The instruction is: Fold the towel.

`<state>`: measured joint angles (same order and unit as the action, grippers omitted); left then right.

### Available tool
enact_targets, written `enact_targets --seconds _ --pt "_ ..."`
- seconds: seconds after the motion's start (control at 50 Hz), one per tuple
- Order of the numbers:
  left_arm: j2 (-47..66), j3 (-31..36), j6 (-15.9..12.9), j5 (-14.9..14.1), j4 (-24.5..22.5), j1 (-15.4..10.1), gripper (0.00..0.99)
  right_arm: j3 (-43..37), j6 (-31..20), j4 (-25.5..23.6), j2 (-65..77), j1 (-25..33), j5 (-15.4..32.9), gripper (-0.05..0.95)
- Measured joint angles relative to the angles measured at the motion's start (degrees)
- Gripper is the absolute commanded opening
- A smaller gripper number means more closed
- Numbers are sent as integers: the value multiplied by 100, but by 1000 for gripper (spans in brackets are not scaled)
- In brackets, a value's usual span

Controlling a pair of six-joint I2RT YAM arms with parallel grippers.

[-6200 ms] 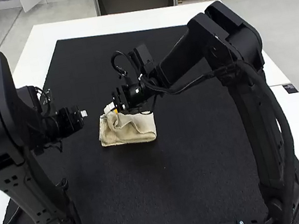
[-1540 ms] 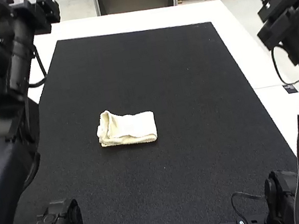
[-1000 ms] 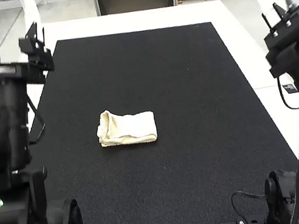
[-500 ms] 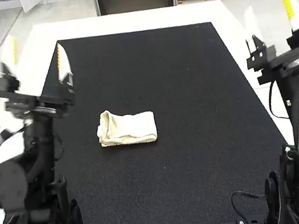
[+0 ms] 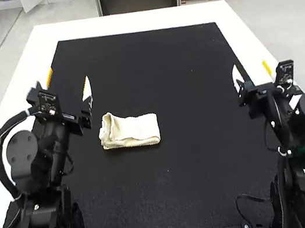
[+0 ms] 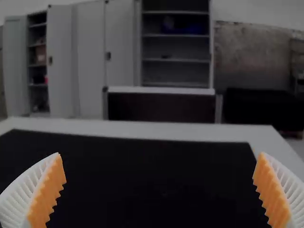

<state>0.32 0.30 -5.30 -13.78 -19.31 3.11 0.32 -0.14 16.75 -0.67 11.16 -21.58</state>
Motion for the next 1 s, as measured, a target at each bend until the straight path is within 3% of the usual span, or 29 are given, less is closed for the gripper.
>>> enact_targets --seconds 0.28,0.36,0.6,0.8,1.0 --pt "0 0 232 -17 1113 214 952 0 -155 -1558 0 0 26 913" --pt "0 0 260 -17 1521 229 952 7 -210 -1585 7 0 48 913" --pt "0 0 208 -7 1862 229 934 11 -378 -1604 7 0 63 913" --pt "0 0 -59 442 1976 297 925 11 -446 -1606 7 0 63 913" --pt "0 0 -219 616 1998 404 969 11 -466 -1606 7 2 63 913"
